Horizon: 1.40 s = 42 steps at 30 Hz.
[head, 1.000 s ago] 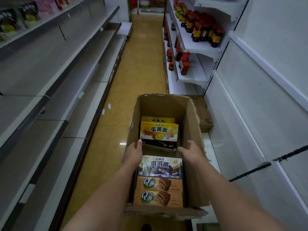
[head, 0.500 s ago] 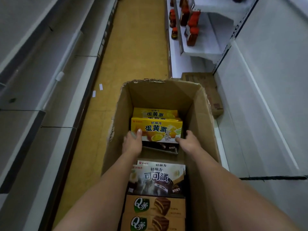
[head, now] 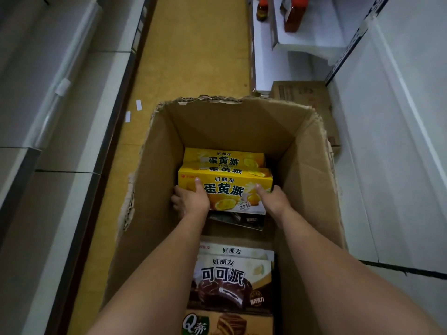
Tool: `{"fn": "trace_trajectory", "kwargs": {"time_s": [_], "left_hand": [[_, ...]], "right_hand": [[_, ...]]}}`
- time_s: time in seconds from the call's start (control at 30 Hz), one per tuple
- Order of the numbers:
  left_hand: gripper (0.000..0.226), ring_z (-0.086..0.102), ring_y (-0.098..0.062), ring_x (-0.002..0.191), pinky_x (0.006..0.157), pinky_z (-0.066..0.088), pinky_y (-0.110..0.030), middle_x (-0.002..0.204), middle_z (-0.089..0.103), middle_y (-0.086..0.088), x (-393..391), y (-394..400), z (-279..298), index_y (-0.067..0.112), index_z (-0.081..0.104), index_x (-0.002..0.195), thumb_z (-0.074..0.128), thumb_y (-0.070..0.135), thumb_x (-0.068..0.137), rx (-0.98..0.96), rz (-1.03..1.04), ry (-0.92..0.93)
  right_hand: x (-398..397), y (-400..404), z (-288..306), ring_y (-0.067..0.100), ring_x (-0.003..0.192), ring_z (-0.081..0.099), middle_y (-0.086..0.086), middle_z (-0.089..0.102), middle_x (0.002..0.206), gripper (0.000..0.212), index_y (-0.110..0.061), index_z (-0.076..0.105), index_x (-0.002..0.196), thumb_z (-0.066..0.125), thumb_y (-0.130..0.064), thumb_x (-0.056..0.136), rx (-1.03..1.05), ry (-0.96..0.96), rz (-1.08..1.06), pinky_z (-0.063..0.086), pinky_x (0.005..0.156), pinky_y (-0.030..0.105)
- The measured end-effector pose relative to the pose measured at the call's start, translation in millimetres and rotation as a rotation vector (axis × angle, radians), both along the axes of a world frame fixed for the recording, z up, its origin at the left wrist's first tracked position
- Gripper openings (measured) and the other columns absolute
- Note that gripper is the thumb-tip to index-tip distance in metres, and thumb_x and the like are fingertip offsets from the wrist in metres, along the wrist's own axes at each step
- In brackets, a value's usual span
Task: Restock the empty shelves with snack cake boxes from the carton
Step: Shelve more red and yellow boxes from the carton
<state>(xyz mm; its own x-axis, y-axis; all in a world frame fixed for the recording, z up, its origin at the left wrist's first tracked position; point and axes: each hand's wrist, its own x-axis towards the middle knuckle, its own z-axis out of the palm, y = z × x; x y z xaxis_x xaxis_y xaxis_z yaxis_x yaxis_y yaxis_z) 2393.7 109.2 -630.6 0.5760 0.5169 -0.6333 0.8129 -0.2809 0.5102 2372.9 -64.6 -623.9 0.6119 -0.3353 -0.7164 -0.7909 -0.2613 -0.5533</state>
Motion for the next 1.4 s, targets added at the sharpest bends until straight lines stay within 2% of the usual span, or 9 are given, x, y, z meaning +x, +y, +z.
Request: {"fn": "trace_trajectory", "kwargs": {"time_s": [0.27,0.47,0.63,0.73,0.83,0.97,1.1,1.23,1.4], "left_hand": [[0.072,0.029,-0.036,0.137,0.109,0.031,-0.048,0.15,0.027,-0.017,5.5,4.8,-13.0,0.009,0.019,0.146,0.044,0.052,0.094,-0.042,0.088,-0.04],[0.067,0.042,-0.036,0.128,0.102,0.036,-0.044,0.14,0.041,-0.018,-8.0,12.1,-8.2,0.009,0.016,0.14,0.046,0.049,0.095,-0.212,0.068,-0.079],[0.068,0.041,-0.038,0.129,0.105,0.038,-0.048,0.14,0.04,-0.021,-19.4,15.2,21.5,0.008,0.02,0.136,0.046,0.054,0.093,-0.201,0.011,-0.093],[0.076,0.033,-0.041,0.134,0.11,0.032,-0.049,0.147,0.031,-0.022,-26.0,19.3,52.3,0.007,0.019,0.143,0.045,0.056,0.092,-0.165,-0.021,-0.104],[0.076,0.034,-0.041,0.133,0.11,0.031,-0.05,0.147,0.032,-0.022,-37.4,22.6,82.0,0.006,0.021,0.143,0.045,0.058,0.091,-0.204,-0.039,-0.14],[0.075,0.038,-0.039,0.132,0.108,0.034,-0.051,0.145,0.037,-0.021,-61.9,26.9,132.9,0.006,0.024,0.143,0.044,0.057,0.092,-0.24,-0.078,-0.204],[0.068,0.046,-0.036,0.126,0.105,0.038,-0.047,0.139,0.047,-0.017,-83.5,45.2,181.6,0.006,0.034,0.139,0.046,0.054,0.093,-0.223,-0.044,-0.316],[0.061,0.057,-0.034,0.106,0.093,0.048,-0.045,0.119,0.058,-0.015,-106.0,85.2,224.0,0.01,0.044,0.119,0.045,0.063,0.088,-0.233,0.108,-0.37],[0.064,0.056,-0.035,0.106,0.092,0.048,-0.049,0.112,0.054,-0.014,-142.7,127.2,268.8,0.009,0.039,0.114,0.052,0.064,0.085,-0.273,0.307,-0.448]], "right_hand": [[3.7,3.6,-12.2,0.031,0.124,0.049,0.014,0.05,0.136,0.056,-0.005,0.043,0.135,0.042,-0.047,0.097,0.095,-0.065,-0.164,0.038,0.105,0.042],[-12.2,0.6,1.1,0.018,0.101,0.047,0.012,0.05,0.132,0.046,-0.007,0.04,0.133,0.04,-0.038,0.1,0.19,-0.093,-0.288,0.035,0.086,0.029],[-25.4,1.1,37.9,0.024,0.107,0.05,0.012,0.052,0.122,0.055,-0.005,0.04,0.129,0.048,-0.047,0.095,0.155,-0.111,-0.355,0.035,0.081,0.029],[-36.8,12.1,71.6,0.029,0.121,0.048,0.01,0.051,0.13,0.077,-0.013,0.04,0.132,0.051,-0.069,0.081,0.113,-0.151,-0.351,0.039,0.097,0.036],[-48.2,4.7,67.7,0.031,0.127,0.046,0.006,0.053,0.134,0.121,-0.028,0.046,0.133,0.044,-0.101,0.037,0.057,-0.256,-0.342,0.038,0.106,0.05],[-76.3,13.5,135.3,0.031,0.109,0.059,0.009,0.062,0.118,0.092,-0.025,0.061,0.11,0.048,-0.095,0.051,0.019,-0.337,-0.388,0.046,0.099,0.049],[-100.0,32.1,201.1,0.03,0.103,0.061,0.01,0.063,0.117,0.057,-0.028,0.057,0.103,0.058,-0.076,0.07,0.082,-0.382,-0.395,0.049,0.095,0.048],[-104.8,53.7,241.8,0.031,0.105,0.058,0.006,0.058,0.111,0.054,-0.013,0.053,0.12,0.051,-0.057,0.088,0.142,-0.409,-0.282,0.043,0.084,0.034],[-111.9,95.5,279.2,0.03,0.098,0.061,0.014,0.06,0.118,0.05,-0.018,0.053,0.1,0.05,-0.065,0.083,0.202,-0.465,-0.111,0.048,0.088,0.04]]}}
